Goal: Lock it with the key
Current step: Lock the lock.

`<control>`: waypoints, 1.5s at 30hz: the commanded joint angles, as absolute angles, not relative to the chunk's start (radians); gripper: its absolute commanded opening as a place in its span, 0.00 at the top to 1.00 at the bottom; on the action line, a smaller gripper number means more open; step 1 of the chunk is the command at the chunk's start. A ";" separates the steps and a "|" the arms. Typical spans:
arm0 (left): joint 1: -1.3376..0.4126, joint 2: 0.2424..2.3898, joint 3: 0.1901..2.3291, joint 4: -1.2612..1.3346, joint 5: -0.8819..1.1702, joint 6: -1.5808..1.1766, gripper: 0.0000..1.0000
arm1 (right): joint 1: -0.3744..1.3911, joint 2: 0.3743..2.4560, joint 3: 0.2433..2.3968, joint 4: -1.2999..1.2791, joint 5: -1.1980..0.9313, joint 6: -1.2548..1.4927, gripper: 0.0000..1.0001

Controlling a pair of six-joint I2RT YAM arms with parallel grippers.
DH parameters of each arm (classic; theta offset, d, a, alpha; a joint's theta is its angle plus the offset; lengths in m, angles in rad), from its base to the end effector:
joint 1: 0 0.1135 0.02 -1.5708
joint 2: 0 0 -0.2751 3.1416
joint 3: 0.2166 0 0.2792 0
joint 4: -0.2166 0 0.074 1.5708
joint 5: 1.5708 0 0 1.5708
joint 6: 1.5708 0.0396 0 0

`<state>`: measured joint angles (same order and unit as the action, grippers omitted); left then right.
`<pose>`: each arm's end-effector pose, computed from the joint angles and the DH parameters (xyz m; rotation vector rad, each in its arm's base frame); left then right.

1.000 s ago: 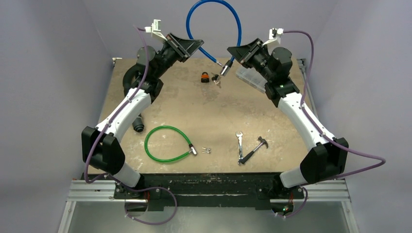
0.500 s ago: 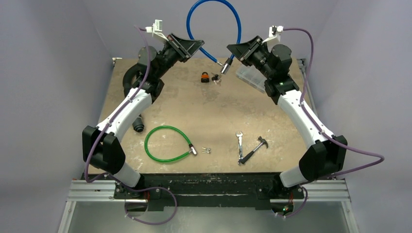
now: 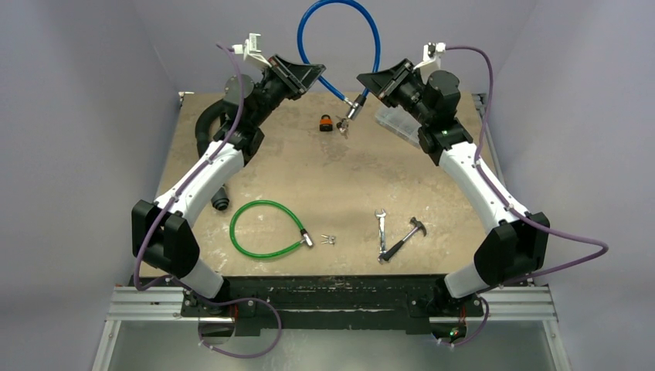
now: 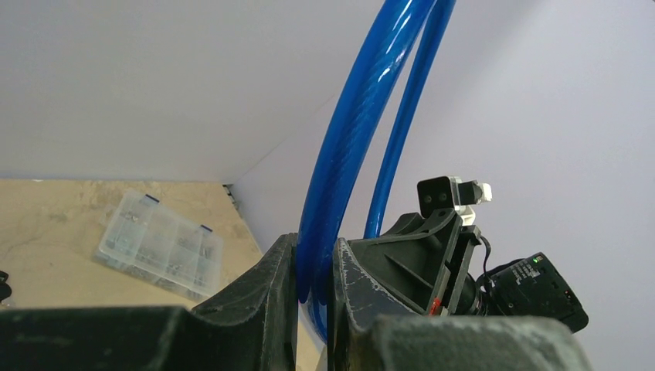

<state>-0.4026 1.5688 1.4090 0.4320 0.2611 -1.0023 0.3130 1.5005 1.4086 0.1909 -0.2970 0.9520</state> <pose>0.3698 -0.1686 0.4346 -0.1845 1.4270 -1.3489 0.3666 0.1308 0.4337 0.2490 1.5851 1.2244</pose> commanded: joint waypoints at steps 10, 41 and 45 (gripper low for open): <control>-0.372 1.494 1.413 0.545 0.353 -0.972 1.00 | 0.313 1.467 1.416 0.202 -0.303 0.964 1.00; -0.538 1.458 1.302 0.566 0.124 -0.798 1.00 | 0.327 1.509 1.457 0.066 -0.187 1.074 1.00; -0.574 1.441 1.273 0.598 0.060 -0.731 1.00 | 0.330 1.524 1.463 -0.011 -0.138 1.074 1.00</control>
<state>-0.5217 1.4967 1.2942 0.4877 0.0933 -0.8055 0.3138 1.5089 1.4086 0.0360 -0.2085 1.0153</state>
